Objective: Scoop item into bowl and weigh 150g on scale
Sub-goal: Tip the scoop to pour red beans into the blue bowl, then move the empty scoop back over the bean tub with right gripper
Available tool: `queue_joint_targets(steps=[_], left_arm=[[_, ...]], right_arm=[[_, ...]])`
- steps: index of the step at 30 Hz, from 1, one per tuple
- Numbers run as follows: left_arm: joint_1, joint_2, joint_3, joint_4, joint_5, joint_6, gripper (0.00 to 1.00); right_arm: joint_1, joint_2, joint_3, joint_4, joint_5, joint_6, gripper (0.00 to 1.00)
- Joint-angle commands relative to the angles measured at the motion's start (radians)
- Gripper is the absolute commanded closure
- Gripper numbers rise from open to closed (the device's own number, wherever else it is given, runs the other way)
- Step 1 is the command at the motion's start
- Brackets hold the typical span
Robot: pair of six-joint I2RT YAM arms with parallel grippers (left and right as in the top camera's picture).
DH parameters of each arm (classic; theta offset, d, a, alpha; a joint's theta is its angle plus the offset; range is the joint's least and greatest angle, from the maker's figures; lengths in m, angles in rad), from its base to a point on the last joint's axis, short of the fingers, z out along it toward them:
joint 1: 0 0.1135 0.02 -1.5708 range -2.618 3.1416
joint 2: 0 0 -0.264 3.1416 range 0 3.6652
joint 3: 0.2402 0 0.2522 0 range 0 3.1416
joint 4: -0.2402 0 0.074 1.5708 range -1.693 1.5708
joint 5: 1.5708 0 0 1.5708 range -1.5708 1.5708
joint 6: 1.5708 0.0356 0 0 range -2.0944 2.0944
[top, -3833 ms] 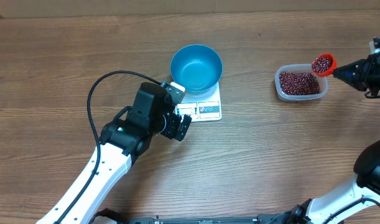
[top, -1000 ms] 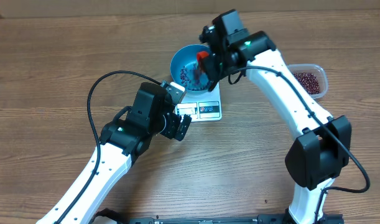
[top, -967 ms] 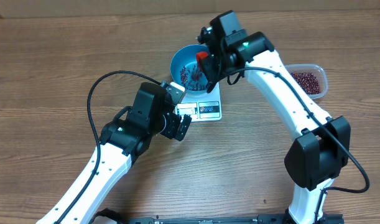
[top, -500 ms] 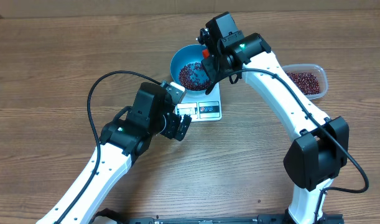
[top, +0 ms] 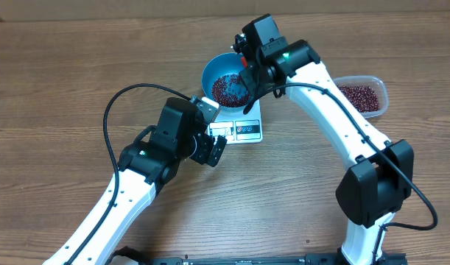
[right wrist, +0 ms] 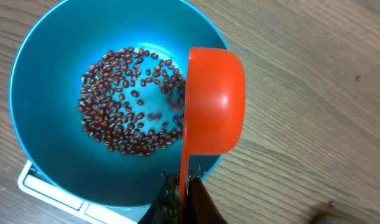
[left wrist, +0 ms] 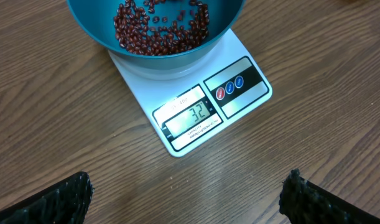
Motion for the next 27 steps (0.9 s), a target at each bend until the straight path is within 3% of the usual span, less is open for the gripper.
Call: queue_joint_targets(steps=[1,18,27], left_arm=[[0.005,0.005,-0.003,0.003,-0.006,0.005,0.01],[0.005,0.005,-0.003,0.003,-0.006,0.004,0.01],[0.005,0.005,-0.003,0.003,-0.006,0.004,0.0]], right_arm=[[0.029,-0.046,0.027,0.01,0.085,-0.008,0.96],[0.005,-0.109,0.029,0.014,0.01,-0.003,0.96],[-0.224,-0.255,0.029,-0.072,-0.192,0.012,0.96]])
